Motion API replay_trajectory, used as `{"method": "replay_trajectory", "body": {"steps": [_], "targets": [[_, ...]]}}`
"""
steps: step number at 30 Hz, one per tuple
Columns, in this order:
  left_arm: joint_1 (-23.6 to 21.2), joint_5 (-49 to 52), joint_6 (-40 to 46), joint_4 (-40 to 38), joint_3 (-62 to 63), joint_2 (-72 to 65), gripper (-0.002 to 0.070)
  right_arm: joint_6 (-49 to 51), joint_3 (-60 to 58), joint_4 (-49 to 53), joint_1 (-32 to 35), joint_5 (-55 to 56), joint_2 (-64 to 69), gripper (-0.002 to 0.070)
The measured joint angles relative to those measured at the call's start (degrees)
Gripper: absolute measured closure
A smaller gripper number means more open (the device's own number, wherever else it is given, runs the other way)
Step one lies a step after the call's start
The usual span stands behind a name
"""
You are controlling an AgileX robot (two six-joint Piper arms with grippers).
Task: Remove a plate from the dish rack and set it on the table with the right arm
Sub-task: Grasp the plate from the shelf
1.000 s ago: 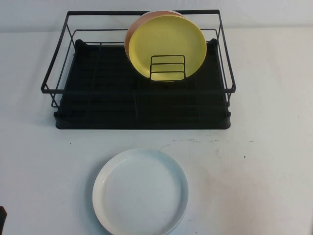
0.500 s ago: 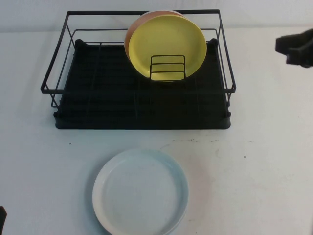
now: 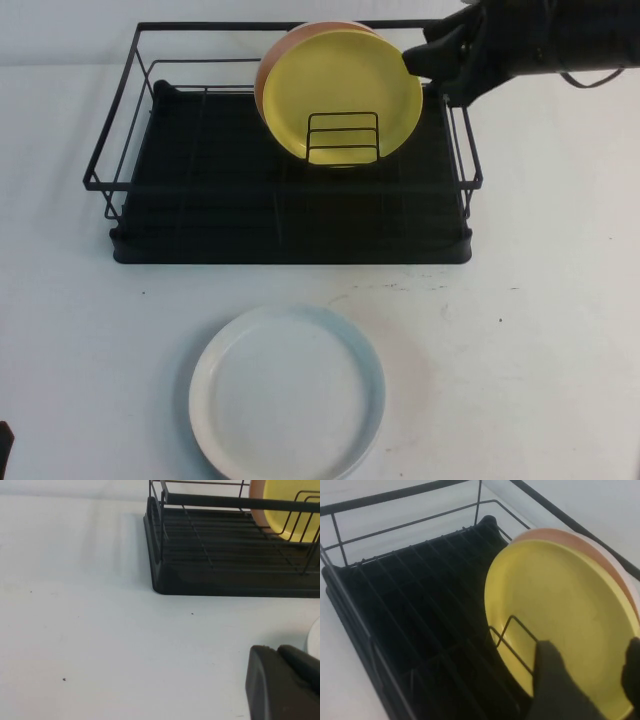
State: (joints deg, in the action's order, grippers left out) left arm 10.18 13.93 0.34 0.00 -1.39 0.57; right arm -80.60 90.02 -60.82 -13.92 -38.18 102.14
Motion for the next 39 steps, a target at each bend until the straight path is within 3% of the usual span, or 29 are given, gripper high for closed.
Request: {"method": "replay_trajectory", "body": {"steps": [4,15,39], "targets": [[0.00,0.00,0.00,0.00,0.00,0.00,0.0679,-1.91,5.83,1.03,-1.02,0.00,5.33,0.0360],[0.00,0.00,0.00,0.00,0.00,0.00,0.0679,-3.99,17.06,1.94,-2.11,0.24,15.70,0.0360],[0.00,0.10,0.00,0.00,0.00,0.00,0.0679,-6.03,18.05,-0.17,-2.11,11.46,20.65,0.0360]]}}
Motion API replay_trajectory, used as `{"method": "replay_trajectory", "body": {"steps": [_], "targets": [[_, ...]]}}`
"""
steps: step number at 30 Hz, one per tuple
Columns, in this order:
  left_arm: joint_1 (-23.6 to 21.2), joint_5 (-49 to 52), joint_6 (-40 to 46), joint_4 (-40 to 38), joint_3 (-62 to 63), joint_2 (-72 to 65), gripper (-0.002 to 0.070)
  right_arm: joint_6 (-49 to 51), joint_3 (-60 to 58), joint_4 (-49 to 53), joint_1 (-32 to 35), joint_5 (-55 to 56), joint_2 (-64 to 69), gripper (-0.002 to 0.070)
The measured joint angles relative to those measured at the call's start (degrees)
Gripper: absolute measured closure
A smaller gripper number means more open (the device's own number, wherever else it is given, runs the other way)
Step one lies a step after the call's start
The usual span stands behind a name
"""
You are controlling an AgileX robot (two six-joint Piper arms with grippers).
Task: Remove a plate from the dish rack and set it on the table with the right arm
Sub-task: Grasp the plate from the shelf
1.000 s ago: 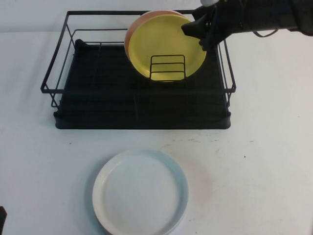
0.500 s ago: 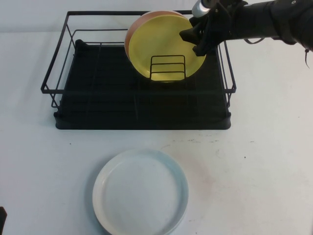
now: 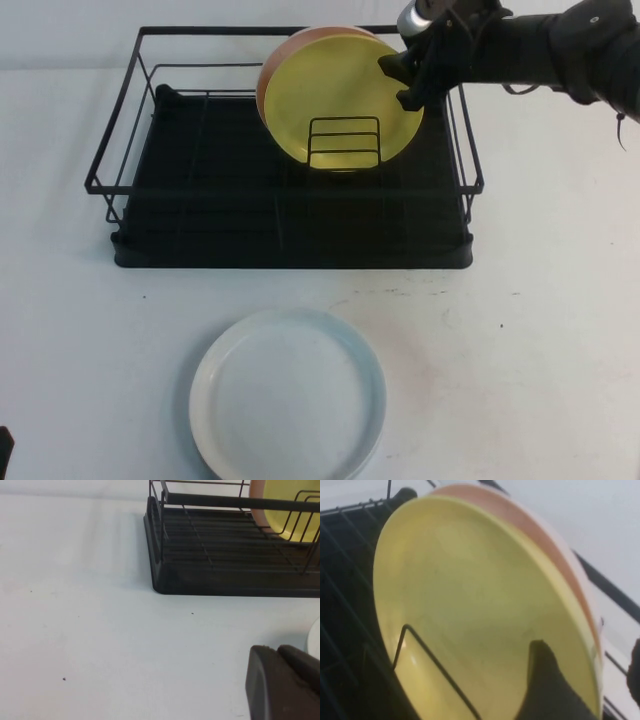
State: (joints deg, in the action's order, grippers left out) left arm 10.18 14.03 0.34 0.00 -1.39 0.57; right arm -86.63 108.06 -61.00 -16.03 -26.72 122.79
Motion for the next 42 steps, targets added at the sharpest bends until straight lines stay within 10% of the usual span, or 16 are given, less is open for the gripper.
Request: {"method": "replay_trajectory", "body": {"steps": [18,42], "targets": [[0.00,0.00,-0.34,0.00,0.00,0.00,0.0679,-10.17,0.30,-9.93,0.00,1.55,2.95,0.0371],[0.00,0.00,-0.34,0.00,0.00,0.00,0.0679,-11.70,0.39,-11.04,0.00,3.56,2.74,0.0661]]}}
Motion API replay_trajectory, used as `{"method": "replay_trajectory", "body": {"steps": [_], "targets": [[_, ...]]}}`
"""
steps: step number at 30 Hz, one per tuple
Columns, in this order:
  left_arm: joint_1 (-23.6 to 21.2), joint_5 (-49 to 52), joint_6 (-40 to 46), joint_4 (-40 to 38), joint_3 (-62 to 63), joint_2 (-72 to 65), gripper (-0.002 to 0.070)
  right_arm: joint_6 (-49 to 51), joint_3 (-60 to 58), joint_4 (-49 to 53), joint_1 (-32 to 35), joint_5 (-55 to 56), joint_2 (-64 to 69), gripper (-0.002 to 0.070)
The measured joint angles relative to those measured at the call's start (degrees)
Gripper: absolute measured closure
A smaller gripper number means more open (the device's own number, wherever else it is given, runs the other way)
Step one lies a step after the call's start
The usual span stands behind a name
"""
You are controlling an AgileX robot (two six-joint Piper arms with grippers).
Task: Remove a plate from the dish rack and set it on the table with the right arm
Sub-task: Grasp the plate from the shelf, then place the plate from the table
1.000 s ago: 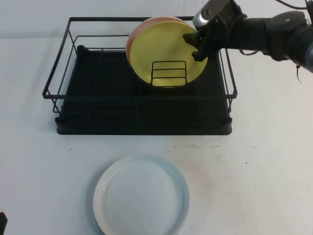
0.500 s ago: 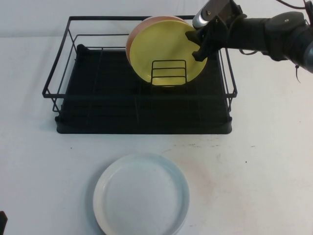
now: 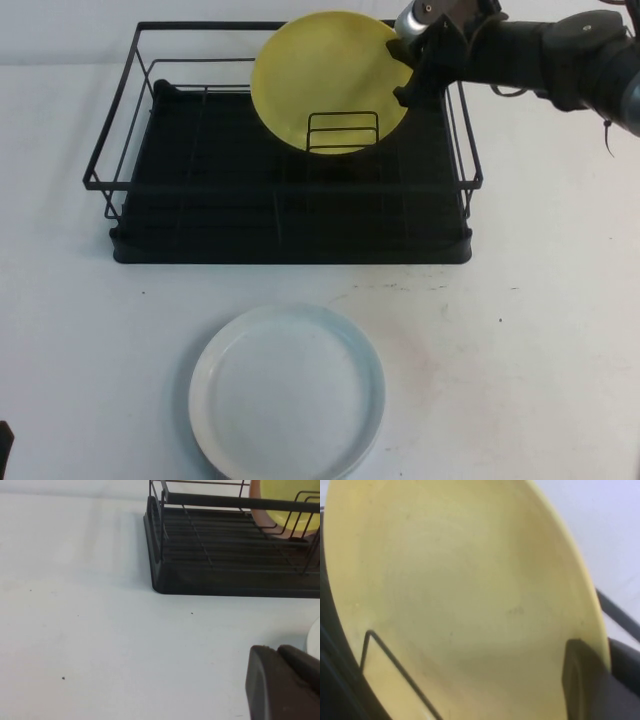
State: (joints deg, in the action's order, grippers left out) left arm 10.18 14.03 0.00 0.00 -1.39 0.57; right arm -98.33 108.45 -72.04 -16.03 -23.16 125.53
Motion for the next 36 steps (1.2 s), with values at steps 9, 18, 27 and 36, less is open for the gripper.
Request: {"method": "replay_trajectory", "body": {"steps": [9,18,27,36], "targets": [[0.00,0.00,-0.32,0.00,0.00,0.00,0.0679,2.28,0.00,2.00,0.00,-2.28,-7.85,0.0672],[0.00,0.00,-0.32,0.00,0.00,0.00,0.0679,21.36,0.00,19.68,-0.04,-11.16,-17.69,0.0685],[0.00,0.00,-0.39,0.00,0.00,0.00,0.0679,44.66,-1.46,38.46,-0.04,-19.43,-28.97,0.0685],[0.00,0.00,-0.39,0.00,0.00,0.00,0.0679,60.64,-26.95,43.72,-1.49,-16.45,-45.97,0.0685]]}}
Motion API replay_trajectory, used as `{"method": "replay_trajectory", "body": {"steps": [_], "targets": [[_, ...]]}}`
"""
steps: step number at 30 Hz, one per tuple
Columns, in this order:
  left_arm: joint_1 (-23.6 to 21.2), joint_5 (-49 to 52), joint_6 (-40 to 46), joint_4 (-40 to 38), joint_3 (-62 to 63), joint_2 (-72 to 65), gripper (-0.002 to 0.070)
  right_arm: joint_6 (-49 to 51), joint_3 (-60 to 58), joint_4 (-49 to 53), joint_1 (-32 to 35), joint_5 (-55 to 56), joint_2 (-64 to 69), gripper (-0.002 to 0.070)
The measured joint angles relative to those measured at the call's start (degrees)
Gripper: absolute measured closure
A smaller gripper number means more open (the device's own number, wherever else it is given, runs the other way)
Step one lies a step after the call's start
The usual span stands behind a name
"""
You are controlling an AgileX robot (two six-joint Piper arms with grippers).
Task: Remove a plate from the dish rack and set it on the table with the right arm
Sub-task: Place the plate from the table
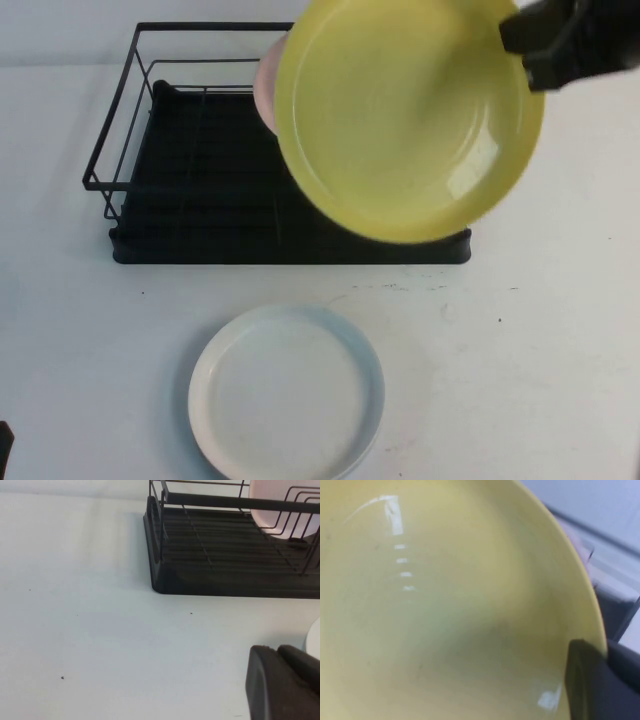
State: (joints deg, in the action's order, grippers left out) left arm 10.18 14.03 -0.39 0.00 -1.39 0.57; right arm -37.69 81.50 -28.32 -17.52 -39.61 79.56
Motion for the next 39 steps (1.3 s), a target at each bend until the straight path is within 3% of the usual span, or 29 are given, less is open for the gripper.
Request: {"method": "replay_trajectory", "body": {"steps": [8,15,24,39], "targets": [[0.00,0.00,-0.05,0.00,0.00,0.00,0.0679,14.45,-20.59,2.50,-11.29,6.83,-6.41,0.0685],[0.00,0.00,-0.14,0.00,0.00,0.00,0.0679,24.00,-22.67,4.40,-18.47,9.32,4.01,0.0685],[0.00,0.00,-0.14,0.00,0.00,0.00,0.0679,24.85,-19.42,1.92,-19.54,10.43,15.40,0.0685],[0.00,0.00,-0.14,0.00,0.00,0.00,0.0679,24.85,-14.72,1.35,-19.54,6.37,21.75,0.0685]]}}
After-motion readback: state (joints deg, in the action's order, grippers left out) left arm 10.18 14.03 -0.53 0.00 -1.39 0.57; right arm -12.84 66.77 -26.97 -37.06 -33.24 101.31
